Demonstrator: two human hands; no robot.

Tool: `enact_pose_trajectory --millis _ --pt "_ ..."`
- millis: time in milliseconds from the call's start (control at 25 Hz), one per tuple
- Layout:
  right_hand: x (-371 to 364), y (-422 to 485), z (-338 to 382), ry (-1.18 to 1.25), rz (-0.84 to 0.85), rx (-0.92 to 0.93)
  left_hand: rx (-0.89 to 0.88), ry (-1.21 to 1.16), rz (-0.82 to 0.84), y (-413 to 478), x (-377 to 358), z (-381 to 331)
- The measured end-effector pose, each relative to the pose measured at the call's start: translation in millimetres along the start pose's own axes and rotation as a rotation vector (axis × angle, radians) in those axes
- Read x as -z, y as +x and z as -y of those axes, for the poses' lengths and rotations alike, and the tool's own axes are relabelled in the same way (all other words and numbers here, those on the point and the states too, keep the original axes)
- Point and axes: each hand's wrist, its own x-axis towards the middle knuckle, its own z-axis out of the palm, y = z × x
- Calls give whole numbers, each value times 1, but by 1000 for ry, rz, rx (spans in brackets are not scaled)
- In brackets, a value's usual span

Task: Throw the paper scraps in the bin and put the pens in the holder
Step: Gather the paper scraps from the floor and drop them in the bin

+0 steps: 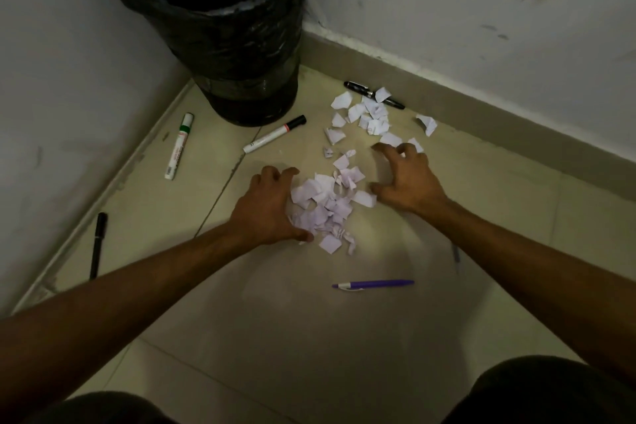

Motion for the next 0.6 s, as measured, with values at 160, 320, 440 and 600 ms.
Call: enact_pose_trajectory --millis 160,320,440,600 --pt "-20 -6 19 58 135 154 -83 -95 24 5 -10 -3" --pt "-45 -13 40 -99 208 321 -96 25 25 12 -22 -8" --pt "-58 -13 52 -165 219 357 -103 -40 34 8 -29 -8" --pt "-67 -18 61 15 204 354 -104 -156 -74 -4 -34 -4"
